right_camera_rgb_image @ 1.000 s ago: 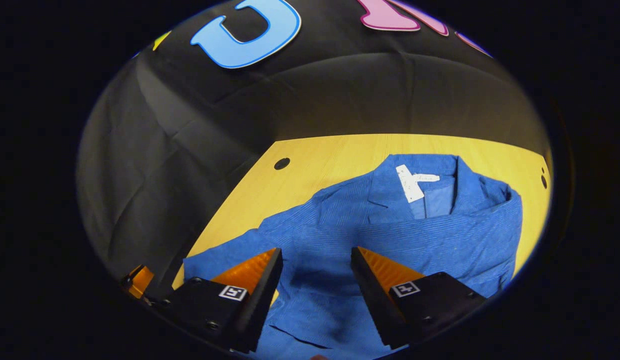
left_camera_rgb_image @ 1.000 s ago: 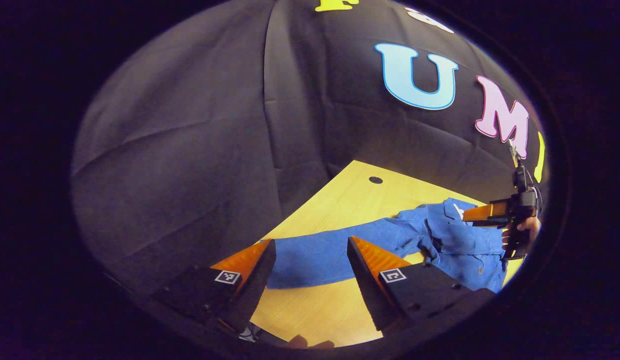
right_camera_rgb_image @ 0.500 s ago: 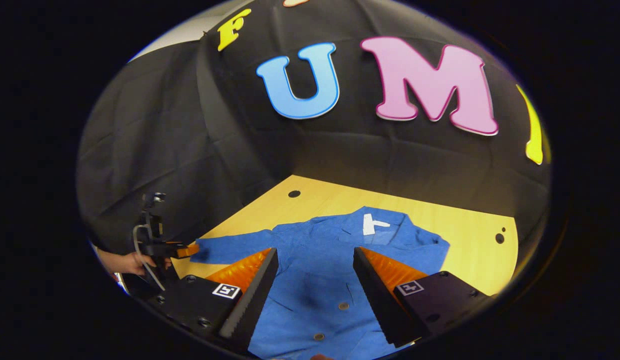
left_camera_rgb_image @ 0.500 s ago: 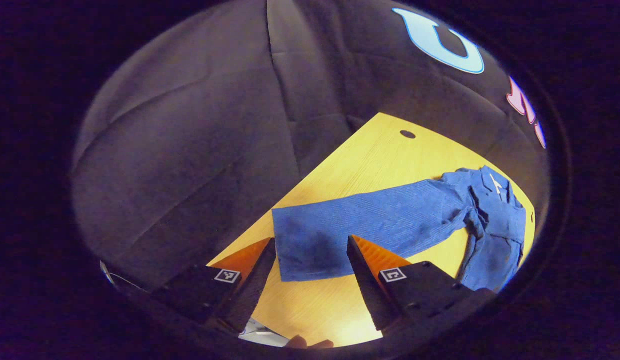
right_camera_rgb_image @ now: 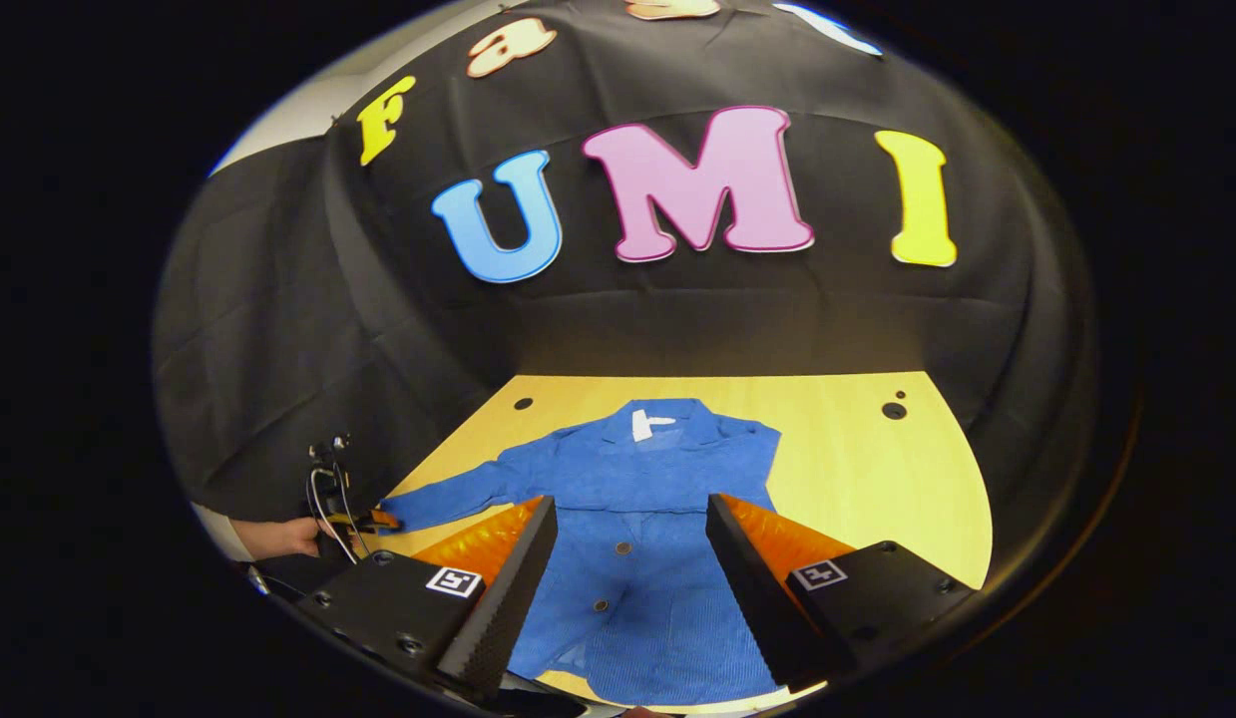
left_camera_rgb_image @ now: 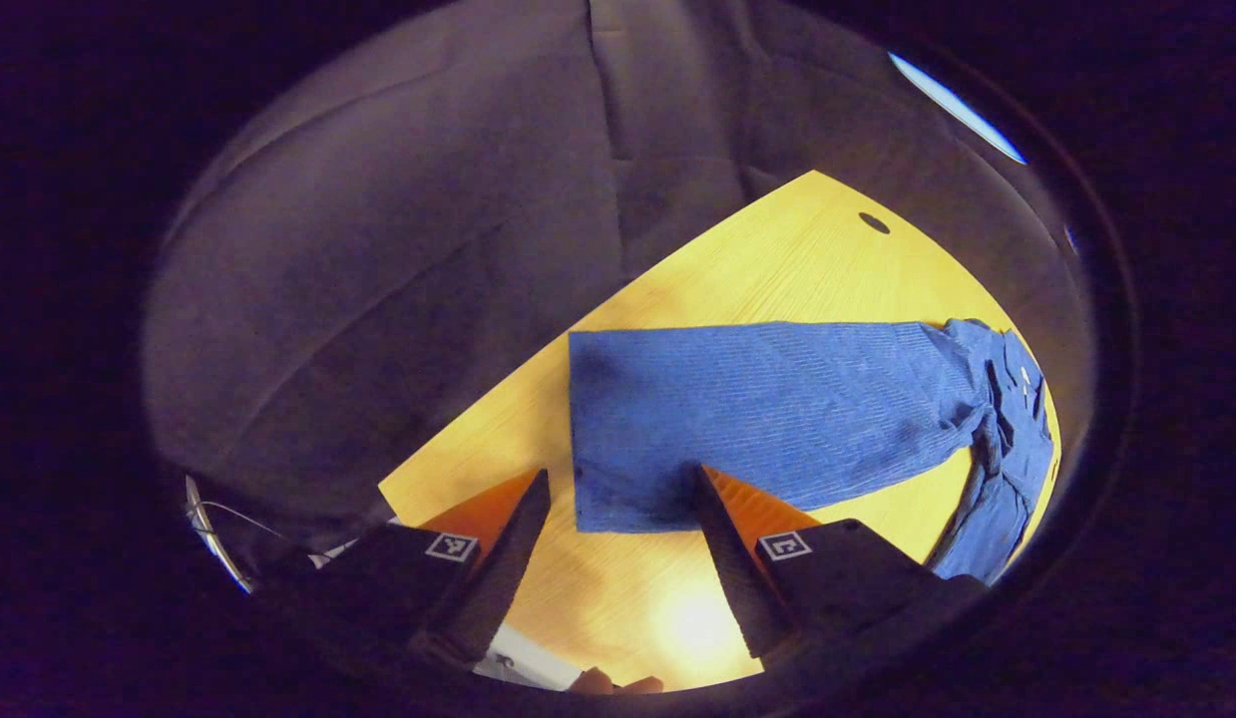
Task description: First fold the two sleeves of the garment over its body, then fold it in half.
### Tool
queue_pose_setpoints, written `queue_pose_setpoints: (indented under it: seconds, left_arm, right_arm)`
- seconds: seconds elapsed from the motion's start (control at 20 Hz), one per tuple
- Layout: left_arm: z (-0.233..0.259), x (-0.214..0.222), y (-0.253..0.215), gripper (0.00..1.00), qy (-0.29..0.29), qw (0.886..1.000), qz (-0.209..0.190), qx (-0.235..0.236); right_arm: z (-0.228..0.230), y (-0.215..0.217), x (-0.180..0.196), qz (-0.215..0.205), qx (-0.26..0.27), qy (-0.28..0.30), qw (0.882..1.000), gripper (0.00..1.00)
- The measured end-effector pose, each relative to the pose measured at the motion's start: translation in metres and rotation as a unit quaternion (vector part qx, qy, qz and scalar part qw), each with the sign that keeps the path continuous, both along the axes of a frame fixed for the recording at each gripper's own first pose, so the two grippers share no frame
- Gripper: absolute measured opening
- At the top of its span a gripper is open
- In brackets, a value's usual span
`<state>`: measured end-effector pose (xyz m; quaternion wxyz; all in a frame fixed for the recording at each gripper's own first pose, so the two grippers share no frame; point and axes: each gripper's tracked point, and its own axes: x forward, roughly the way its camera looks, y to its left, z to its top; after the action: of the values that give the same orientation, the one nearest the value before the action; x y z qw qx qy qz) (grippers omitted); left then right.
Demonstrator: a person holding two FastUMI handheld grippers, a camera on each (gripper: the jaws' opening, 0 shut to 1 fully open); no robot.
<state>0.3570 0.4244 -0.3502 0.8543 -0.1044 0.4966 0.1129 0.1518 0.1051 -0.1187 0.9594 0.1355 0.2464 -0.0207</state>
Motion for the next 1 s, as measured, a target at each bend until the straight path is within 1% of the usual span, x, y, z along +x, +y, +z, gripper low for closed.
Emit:
queue_pose_setpoints:
  seconds: [0.15, 0.2, 0.25, 0.3, 0.35, 0.4, 0.5, 0.55, 0.65, 0.7, 0.75, 0.85, 1.0]
  left_arm:
    - [0.003, -0.002, -0.003, 0.84, 0.015, 1.0, -0.023, 0.006]
    - [0.004, -0.001, -0.005, 0.83, 0.017, 0.999, -0.035, 0.002]
    - [0.003, 0.001, -0.007, 0.8, 0.02, 0.999, -0.049, 0.005]
    - [0.003, 0.001, -0.008, 0.69, 0.022, 0.998, -0.064, 0.008]
    - [0.005, 0.004, -0.012, 0.68, 0.02, 0.996, -0.084, 0.009]
    - [0.007, 0.006, -0.015, 0.52, 0.013, 0.995, -0.103, 0.012]
    - [0.006, 0.012, -0.022, 0.2, 0.001, 0.993, -0.116, 0.016]
    - [0.005, 0.013, -0.024, 0.14, 0.0, 0.993, -0.115, 0.012]
    - [0.007, 0.015, -0.025, 0.13, 0.0, 0.994, -0.11, -0.016]
    - [0.007, 0.016, -0.026, 0.02, -0.002, 0.994, -0.107, -0.033]
    - [0.013, 0.014, -0.028, 0.02, -0.001, 0.993, -0.105, -0.055]
    - [0.032, 0.018, -0.033, 0.02, -0.032, 0.99, -0.103, -0.09]
    - [0.079, 0.018, -0.047, 0.02, -0.081, 0.982, -0.122, -0.116]
  right_arm:
    - [0.006, -0.012, -0.016, -0.023, 0.003, -0.007, 1.0, 0.96]
    - [0.006, -0.013, -0.022, -0.027, 0.003, -0.005, 1.0, 0.96]
    - [0.004, -0.012, -0.026, -0.028, 0.006, -0.002, 1.0, 0.96]
    - [0.003, -0.01, -0.031, -0.03, 0.007, 0.001, 1.0, 0.96]
    - [0.001, -0.01, -0.034, -0.03, 0.007, 0.004, 1.0, 0.96]
    - [0.0, -0.009, -0.038, -0.03, 0.007, 0.006, 0.999, 0.96]
    - [-0.003, -0.004, -0.045, -0.03, 0.013, 0.013, 0.999, 0.96]
    - [-0.003, -0.004, -0.047, -0.029, 0.016, 0.014, 0.999, 0.96]
    - [-0.003, -0.004, -0.051, -0.031, 0.017, 0.019, 0.999, 0.96]
    - [-0.004, -0.004, -0.054, -0.032, 0.018, 0.021, 0.999, 0.96]
    - [-0.004, -0.005, -0.055, -0.033, 0.018, 0.022, 0.999, 0.96]
    - [-0.003, -0.006, -0.058, -0.036, 0.02, 0.023, 0.999, 0.96]
    - [-0.004, -0.003, -0.059, -0.035, 0.026, 0.022, 0.999, 0.96]
